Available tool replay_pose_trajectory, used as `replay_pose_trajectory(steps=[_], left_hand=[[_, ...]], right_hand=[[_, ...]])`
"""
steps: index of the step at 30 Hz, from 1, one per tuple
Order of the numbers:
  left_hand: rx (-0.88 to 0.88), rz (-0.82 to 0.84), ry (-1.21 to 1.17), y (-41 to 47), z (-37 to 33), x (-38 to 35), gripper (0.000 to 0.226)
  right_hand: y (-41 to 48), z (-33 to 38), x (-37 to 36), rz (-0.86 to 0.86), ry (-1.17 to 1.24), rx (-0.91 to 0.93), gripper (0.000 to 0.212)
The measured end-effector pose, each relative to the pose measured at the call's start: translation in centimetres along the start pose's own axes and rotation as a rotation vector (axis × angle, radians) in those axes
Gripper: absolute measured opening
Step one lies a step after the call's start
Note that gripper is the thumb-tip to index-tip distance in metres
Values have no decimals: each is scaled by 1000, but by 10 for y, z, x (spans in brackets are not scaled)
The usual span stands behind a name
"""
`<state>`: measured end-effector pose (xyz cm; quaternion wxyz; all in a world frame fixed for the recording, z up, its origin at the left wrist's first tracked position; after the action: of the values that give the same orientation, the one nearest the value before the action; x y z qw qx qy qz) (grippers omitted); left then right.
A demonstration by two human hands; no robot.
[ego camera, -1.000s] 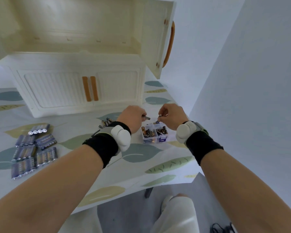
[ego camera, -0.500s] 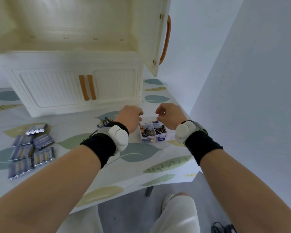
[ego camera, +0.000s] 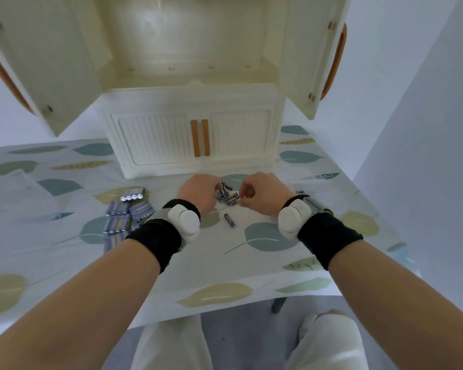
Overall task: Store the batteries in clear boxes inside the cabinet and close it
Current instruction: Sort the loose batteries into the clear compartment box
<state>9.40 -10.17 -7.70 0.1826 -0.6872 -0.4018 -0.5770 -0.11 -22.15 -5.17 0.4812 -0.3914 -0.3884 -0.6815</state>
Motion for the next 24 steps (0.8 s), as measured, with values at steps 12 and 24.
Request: replay_pose_trajectory(steps=[12,24], left_hand=[[-99,84,21,-5,13,-22,35],[-117,114,16,10,17,-38,25]], right_hand=[[15,6,-42,72,-205,-39,18],[23,-14,-45,111,-421,-12,10]])
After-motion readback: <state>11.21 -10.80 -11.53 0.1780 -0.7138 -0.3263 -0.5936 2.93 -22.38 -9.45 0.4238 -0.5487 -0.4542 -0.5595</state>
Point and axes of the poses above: each hand's wrist, its own y-axis towards the middle knuckle, its own x-axis out of the back of the hand, z = x × y, the point moved 7 cm from there along y, towards the middle knuckle, and after that the axes turned 7 degrees about -z, right-handed, at the moved point
